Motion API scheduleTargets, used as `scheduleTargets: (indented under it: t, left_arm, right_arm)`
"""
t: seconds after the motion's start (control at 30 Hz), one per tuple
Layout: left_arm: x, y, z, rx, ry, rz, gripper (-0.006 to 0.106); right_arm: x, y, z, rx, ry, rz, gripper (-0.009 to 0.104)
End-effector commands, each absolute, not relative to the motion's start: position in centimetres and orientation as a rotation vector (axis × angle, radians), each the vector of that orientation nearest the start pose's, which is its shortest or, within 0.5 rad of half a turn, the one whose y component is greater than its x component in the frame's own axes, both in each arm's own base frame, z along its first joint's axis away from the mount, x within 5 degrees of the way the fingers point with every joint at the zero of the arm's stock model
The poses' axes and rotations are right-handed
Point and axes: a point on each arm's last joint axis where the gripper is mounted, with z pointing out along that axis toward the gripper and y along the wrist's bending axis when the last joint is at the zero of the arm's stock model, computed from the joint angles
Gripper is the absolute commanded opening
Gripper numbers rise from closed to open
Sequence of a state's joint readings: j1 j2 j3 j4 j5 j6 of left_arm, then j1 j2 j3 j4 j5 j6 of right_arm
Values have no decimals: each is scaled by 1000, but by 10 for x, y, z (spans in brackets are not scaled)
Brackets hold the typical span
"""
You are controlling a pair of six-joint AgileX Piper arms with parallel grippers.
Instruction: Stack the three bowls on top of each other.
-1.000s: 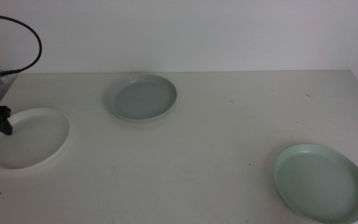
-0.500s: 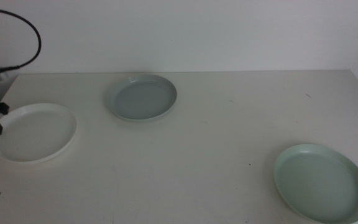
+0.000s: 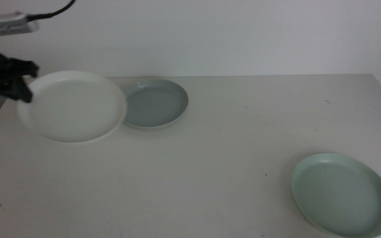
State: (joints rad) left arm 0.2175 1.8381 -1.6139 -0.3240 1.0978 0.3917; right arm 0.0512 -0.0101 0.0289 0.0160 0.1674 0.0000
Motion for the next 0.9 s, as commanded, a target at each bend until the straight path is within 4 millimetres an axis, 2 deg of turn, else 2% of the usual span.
scheduleTargets:
  t: [0.0, 0.27, 0.5, 0.63, 0.87]
  left_arm:
    - [382, 28, 326, 124, 2624, -317, 0]
    - [381, -64, 323, 334, 2630, -420, 0]
    - [370, -125, 305, 519, 2666, -475, 0]
    - [363, -147, 288, 583, 2681, -486, 0]
    - [359, -160, 259, 577, 2702, -499, 0]
  right_arm:
    - [54, 3, 201, -34, 1552, 37, 52]
    - [54, 3, 201, -34, 1552, 37, 52]
    - [54, 3, 201, -34, 1552, 37, 52]
    - [54, 3, 201, -34, 1552, 37, 52]
    - [54, 3, 201, -34, 1552, 37, 52]
